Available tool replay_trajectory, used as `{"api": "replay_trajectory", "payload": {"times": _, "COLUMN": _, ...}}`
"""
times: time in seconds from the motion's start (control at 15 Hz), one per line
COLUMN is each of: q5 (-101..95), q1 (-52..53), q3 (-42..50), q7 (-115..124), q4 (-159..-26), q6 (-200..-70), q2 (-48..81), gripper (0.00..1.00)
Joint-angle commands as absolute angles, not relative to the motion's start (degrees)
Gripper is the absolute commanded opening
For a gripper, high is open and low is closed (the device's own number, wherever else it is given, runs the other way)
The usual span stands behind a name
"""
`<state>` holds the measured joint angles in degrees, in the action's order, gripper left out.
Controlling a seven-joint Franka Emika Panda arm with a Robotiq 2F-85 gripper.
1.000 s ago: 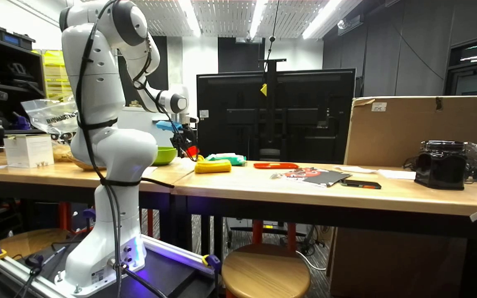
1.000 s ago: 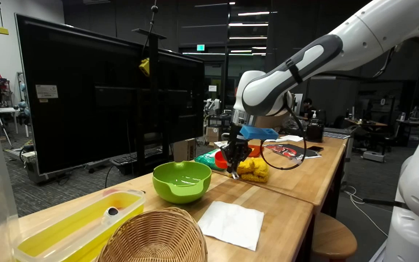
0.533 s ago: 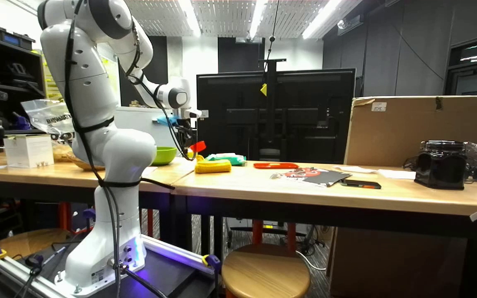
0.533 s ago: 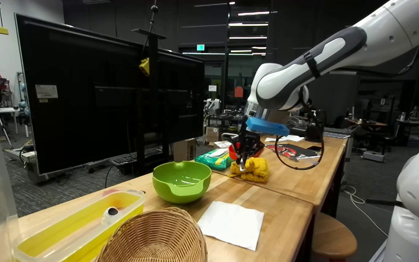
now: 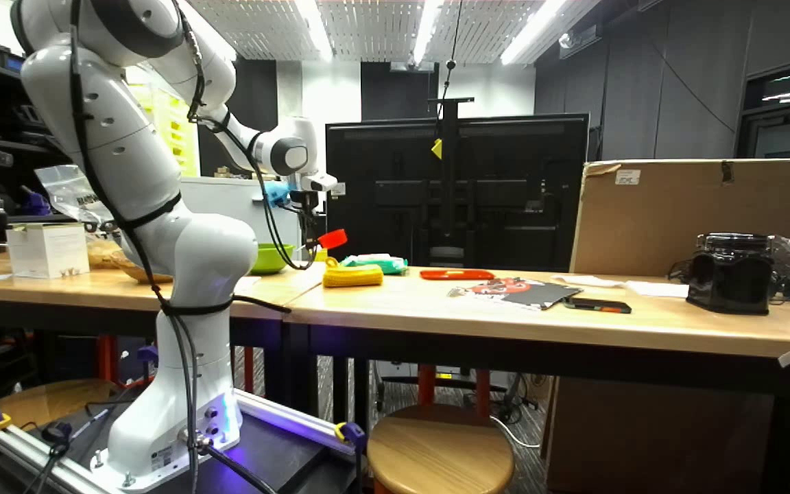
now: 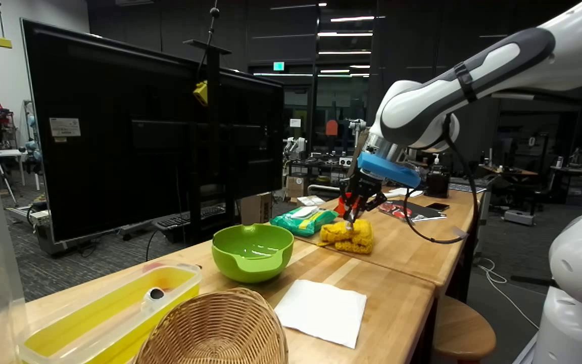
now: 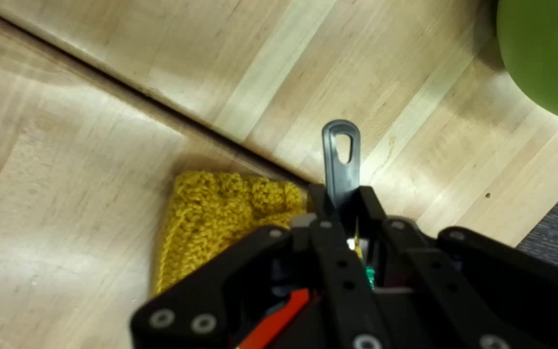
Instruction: Move the orange pot to the right
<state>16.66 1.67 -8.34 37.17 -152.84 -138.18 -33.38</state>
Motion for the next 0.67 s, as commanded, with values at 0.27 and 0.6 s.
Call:
{"api": "replay_trajectory", "payload": {"times": 0.27, "q5": 21.48, "q1": -0.15, "q3": -4.84, "q7": 37.22, "q4": -157.11, "q6": -144.22, "q2": -34.52, "gripper": 0.04}}
{"api": "replay_trajectory", "payload": {"times": 0.6, "q5": 23.48, "q1": -0.18, "q3": -1.61, "q7": 35.66, "q4": -156.35, "q6": -144.72, "q2": -32.15, "gripper": 0.04}}
